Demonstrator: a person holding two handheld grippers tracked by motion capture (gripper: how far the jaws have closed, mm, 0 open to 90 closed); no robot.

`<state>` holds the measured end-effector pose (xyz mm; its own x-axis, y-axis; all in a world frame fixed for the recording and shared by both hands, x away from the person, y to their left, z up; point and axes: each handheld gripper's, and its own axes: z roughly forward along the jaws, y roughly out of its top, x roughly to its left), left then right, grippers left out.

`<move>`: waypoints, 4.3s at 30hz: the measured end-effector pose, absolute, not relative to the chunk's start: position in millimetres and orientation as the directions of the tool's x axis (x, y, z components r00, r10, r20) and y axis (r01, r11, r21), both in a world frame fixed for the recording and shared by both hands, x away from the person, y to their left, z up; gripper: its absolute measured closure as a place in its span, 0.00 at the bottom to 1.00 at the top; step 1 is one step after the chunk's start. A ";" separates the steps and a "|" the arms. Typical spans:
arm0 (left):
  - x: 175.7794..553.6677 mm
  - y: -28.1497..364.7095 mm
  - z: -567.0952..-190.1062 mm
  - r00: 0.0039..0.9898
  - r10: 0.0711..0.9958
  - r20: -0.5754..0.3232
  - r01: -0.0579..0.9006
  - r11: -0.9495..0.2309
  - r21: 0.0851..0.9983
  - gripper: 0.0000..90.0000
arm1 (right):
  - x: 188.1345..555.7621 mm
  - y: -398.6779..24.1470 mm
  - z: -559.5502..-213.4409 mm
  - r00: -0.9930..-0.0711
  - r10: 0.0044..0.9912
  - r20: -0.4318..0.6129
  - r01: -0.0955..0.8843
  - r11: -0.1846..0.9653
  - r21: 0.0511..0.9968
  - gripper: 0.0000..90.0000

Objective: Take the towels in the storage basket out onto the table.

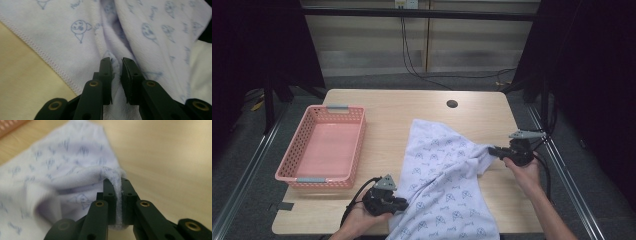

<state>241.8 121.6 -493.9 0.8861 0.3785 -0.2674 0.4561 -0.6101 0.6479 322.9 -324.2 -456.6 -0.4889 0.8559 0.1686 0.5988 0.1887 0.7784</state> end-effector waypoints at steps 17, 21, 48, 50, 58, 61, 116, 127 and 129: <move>282.1 102.5 -476.5 0.865 0.448 -0.227 0.445 -0.475 0.759 0.73 | 240.8 -213.3 -468.5 -0.819 0.528 0.225 0.484 0.424 0.766 0.95; 300.6 89.2 -490.9 0.849 0.475 -0.230 0.474 -0.494 0.729 0.73 | 229.4 -219.8 -481.9 -0.819 0.527 0.225 0.505 0.478 0.718 0.93; 275.6 103.3 -494.4 0.848 0.460 -0.261 0.494 -0.513 0.702 0.65 | 303.5 -233.7 -492.6 -0.705 0.682 0.194 0.597 0.423 0.682 0.50; 282.1 103.4 -493.8 0.842 0.468 -0.268 0.502 -0.498 0.707 0.63 | 302.6 -231.9 -496.1 -0.707 0.683 0.184 0.594 0.432 0.678 0.51; 288.2 97.2 -498.5 0.843 0.482 -0.237 0.495 -0.524 0.693 0.61 | 302.4 -229.1 -499.4 -0.720 0.678 0.150 0.571 0.454 0.684 0.81; 287.5 99.5 -499.2 0.848 0.477 -0.231 0.485 -0.526 0.699 0.62 | 306.3 -233.6 -498.0 -0.693 0.707 0.139 0.579 0.432 0.691 0.96; 340.3 98.0 -501.2 0.829 0.516 -0.214 0.504 -0.525 0.686 0.96 | 258.3 -319.4 -474.4 -0.615 0.757 0.222 0.586 0.250 0.771 0.96; 297.1 119.1 -466.2 0.849 0.461 -0.258 0.472 -0.442 0.763 0.96 | 215.3 -328.7 -447.2 -0.633 0.745 0.211 0.520 0.208 0.829 0.96; 296.8 124.0 -454.5 0.849 0.476 -0.232 0.451 -0.421 0.787 0.96 | 215.4 -330.8 -439.5 -0.631 0.749 0.203 0.502 0.195 0.843 0.96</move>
<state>296.8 124.0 -454.5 0.8486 0.4756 -0.2316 0.4506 -0.4205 0.7874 215.4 -330.8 -439.5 -0.6314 0.7486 0.2026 0.5016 0.1949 0.8429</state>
